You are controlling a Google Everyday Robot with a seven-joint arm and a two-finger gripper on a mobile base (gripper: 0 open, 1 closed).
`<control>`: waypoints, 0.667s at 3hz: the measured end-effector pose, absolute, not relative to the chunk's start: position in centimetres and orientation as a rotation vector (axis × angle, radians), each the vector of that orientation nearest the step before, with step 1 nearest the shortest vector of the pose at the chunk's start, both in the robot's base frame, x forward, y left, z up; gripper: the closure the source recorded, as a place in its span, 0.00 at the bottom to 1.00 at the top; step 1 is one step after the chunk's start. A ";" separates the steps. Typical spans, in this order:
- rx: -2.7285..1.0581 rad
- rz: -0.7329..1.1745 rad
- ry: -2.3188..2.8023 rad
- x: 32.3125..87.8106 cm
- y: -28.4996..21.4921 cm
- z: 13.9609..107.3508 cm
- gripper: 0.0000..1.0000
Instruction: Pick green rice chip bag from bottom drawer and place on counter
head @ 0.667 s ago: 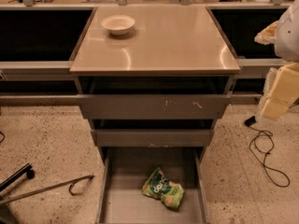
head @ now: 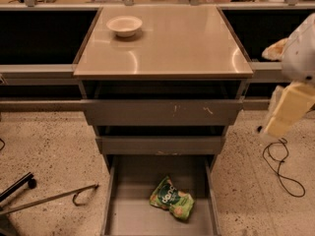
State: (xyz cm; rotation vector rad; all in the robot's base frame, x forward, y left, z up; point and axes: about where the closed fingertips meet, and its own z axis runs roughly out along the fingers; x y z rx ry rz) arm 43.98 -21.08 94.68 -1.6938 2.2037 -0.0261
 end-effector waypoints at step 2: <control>-1.635 0.519 2.074 41.9 -13.1 75.8 0.00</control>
Offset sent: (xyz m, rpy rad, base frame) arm 0.0431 0.1349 -0.3378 0.6370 0.0212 0.0410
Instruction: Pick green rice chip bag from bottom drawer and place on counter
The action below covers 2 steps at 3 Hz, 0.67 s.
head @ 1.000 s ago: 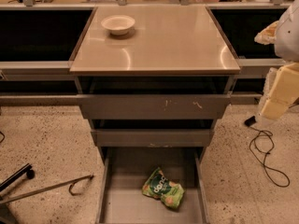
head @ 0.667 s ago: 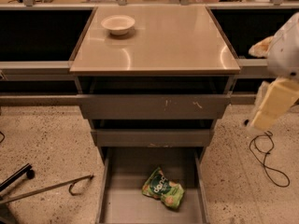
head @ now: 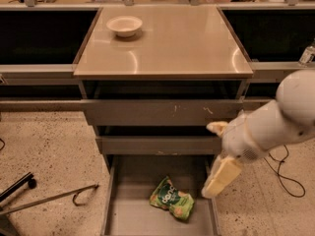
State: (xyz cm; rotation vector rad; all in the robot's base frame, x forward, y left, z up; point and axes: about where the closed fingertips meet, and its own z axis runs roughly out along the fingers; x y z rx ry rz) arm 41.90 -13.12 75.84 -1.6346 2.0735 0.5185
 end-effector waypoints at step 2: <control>-1.486 0.710 2.043 43.7 -9.1 63.6 0.00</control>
Offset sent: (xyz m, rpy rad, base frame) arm -0.0033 0.0319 -0.0813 0.1135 0.0680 0.0087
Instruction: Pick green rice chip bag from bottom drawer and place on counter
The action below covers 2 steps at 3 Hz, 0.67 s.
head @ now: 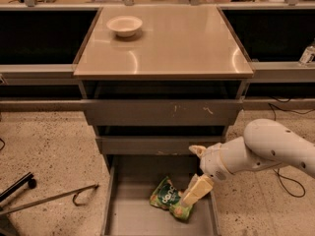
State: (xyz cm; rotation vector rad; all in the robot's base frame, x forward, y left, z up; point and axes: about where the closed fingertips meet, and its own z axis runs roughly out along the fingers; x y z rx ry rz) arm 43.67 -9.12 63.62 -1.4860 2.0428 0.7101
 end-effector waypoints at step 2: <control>-1.487 0.712 2.067 43.4 -8.8 61.7 0.00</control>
Offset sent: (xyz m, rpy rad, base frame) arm -0.0044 0.0054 -0.0438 -0.0303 0.0397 -0.0169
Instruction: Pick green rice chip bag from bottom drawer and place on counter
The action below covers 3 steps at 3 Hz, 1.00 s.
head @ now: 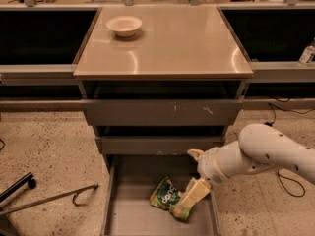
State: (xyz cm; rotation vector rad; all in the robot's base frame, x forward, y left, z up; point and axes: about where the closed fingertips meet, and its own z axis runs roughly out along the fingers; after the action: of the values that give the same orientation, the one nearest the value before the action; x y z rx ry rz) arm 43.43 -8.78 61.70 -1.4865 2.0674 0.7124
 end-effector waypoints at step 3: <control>-1.164 0.525 2.316 51.4 -13.0 43.9 0.00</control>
Offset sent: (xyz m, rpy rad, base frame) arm 0.1027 -0.0456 -0.2195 -0.1878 0.0115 -0.3902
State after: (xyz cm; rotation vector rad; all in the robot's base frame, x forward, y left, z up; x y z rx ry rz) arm 51.39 -12.97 43.91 -1.1641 2.3161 0.5251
